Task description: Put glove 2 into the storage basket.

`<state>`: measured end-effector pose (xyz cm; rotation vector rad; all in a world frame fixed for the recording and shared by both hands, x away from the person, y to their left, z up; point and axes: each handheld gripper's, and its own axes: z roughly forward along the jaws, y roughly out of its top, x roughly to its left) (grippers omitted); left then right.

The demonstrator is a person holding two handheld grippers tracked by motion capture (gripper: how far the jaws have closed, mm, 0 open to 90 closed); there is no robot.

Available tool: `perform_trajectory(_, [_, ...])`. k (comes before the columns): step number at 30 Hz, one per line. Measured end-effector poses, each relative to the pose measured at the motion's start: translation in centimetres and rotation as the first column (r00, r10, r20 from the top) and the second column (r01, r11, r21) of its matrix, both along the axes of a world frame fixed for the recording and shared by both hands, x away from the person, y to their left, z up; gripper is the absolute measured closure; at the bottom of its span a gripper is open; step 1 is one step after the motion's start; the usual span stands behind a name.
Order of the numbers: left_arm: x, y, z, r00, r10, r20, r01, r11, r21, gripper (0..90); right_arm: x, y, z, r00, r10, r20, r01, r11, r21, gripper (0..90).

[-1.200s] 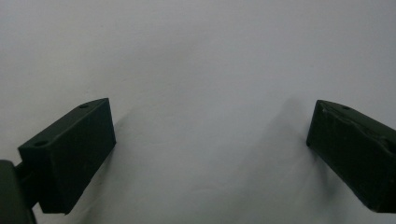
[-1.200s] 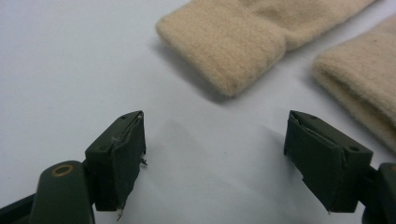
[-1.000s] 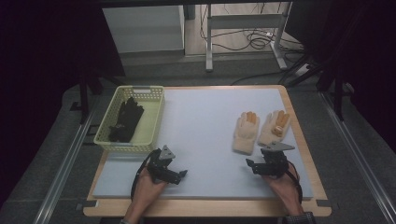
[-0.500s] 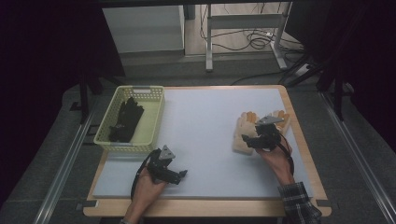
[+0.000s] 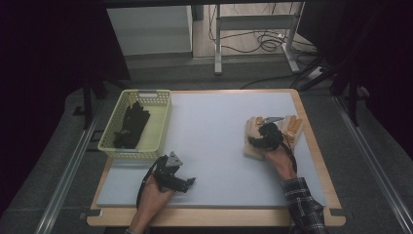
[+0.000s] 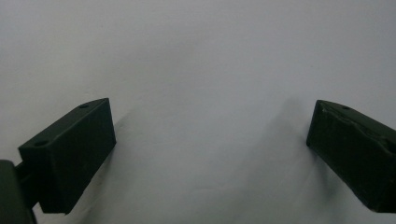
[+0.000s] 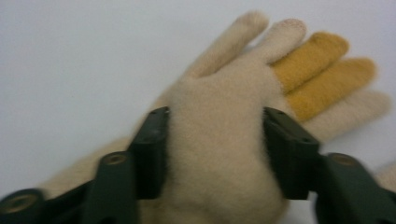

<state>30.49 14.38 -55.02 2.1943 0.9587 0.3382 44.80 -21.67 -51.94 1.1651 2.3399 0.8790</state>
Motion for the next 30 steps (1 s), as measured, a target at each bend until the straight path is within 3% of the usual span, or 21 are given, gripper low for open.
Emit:
perform_trajectory(3, [0.0, 0.0, 0.0, 1.0000, 0.000, 0.000, 0.000, 1.0000, 0.000, 1.3, -0.4, 0.0, 0.0, 0.9997, -0.022, 0.006, 0.022, 1.000, 0.007, 56.6])
perform_trajectory(9, [0.0, 0.0, 0.0, 1.0000, 0.000, 0.000, 0.000, 1.0000, 0.000, 1.3, -1.2, 0.2, 1.0, 0.9998, -0.016, 0.011, 0.016, 0.999, 0.041, 58.4])
perform_trajectory(15, [0.0, 0.0, 0.0, 1.0000, 0.000, 0.000, 0.000, 1.0000, 0.001, 1.4, -4.4, 2.1, 3.3, 0.9975, 0.058, 0.039, -0.062, 0.992, 0.110, 57.1])
perform_trajectory(19, [0.0, 0.0, 0.0, 1.0000, 0.000, 0.000, 0.000, 1.0000, 0.001, 1.3, -6.7, 3.9, 4.0, 0.9924, 0.113, 0.048, -0.118, 0.984, 0.134, 56.1])
perform_trajectory(25, [0.0, 0.0, 0.0, 1.0000, -0.001, 0.002, 0.001, 1.0000, 0.002, 1.4, -8.5, 6.9, 2.2, 0.9836, 0.174, 0.049, -0.178, 0.979, 0.104, 52.3])
perform_trajectory(27, [0.0, 0.0, 0.0, 1.0000, 0.000, 0.000, 0.000, 1.0000, 0.000, 1.3, -8.4, 7.5, 1.0, 0.9833, 0.180, 0.025, -0.182, 0.980, 0.086, 47.5])
perform_trajectory(30, [0.0, 0.0, 0.0, 1.0000, 0.000, 0.000, 0.000, 1.0000, 0.000, 1.4, -8.3, 7.8, -0.3, 0.9794, 0.200, -0.024, -0.197, 0.975, 0.104, 37.1])
